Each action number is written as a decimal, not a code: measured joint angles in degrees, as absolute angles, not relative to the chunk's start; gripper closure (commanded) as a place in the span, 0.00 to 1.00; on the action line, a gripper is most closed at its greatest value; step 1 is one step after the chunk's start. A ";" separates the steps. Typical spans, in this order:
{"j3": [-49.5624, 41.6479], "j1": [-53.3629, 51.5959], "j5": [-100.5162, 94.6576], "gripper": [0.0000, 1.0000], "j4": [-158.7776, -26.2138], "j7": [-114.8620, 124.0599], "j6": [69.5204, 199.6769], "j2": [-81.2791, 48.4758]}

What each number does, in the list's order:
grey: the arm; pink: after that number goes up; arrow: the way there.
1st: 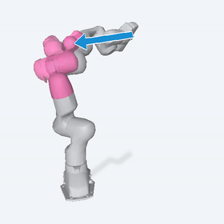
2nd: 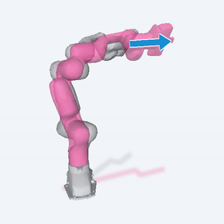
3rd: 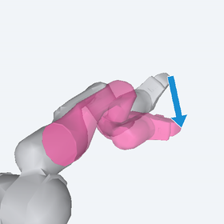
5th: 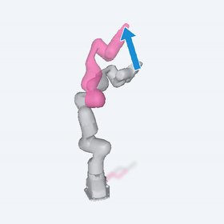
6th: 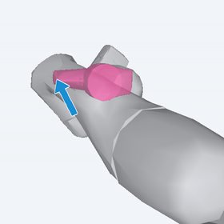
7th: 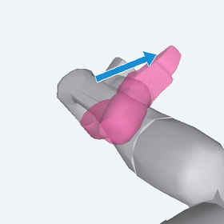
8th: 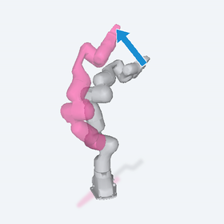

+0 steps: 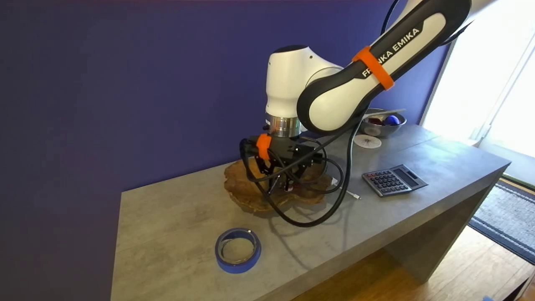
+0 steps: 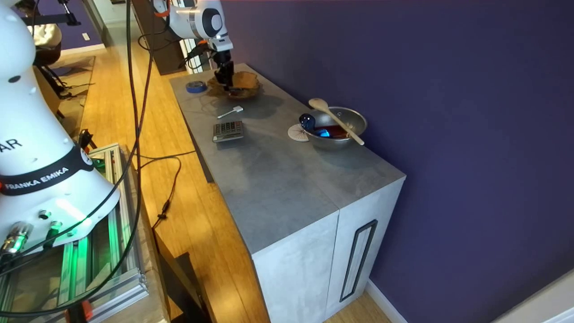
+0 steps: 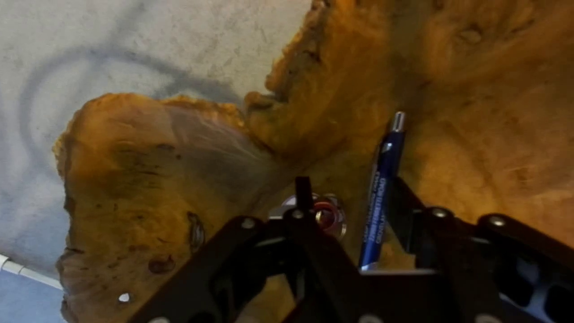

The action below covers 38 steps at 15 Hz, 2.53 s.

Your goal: Pick the blue pen from the key bowl, then put it on the blue tape

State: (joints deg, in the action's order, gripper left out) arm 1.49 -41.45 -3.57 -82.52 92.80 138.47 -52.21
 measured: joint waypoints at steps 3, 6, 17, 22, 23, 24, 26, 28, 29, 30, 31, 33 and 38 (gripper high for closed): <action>1.54 -41.97 -3.60 0.54 -81.38 92.80 139.39 -51.94; 1.50 -42.37 -3.61 0.61 -80.34 92.80 139.39 -52.34; -0.01 -42.43 -3.67 0.99 -73.76 92.80 137.75 -58.68; -0.06 -42.42 -3.70 0.97 -73.57 92.51 136.86 -56.05; 0.10 -42.31 -3.69 0.97 -74.03 91.90 136.92 -54.76; 0.71 -42.01 -3.63 0.97 -75.06 90.05 137.62 -53.05; 3.21 -41.06 -3.59 0.97 -77.84 84.63 139.65 -49.57; 6.18 -40.74 -3.59 0.97 -80.27 79.96 141.16 -47.33; 7.83 -40.76 -3.59 0.97 -81.18 77.83 142.11 -46.87; 9.55 -40.75 -3.52 0.97 -81.73 75.72 142.89 -46.82; 11.22 -40.67 -3.42 0.97 -82.31 73.51 143.60 -46.87; 13.92 -40.61 -1.35 0.87 -82.69 67.65 144.15 -47.66; 16.30 -39.78 1.62 0.97 -82.71 59.80 144.17 -49.41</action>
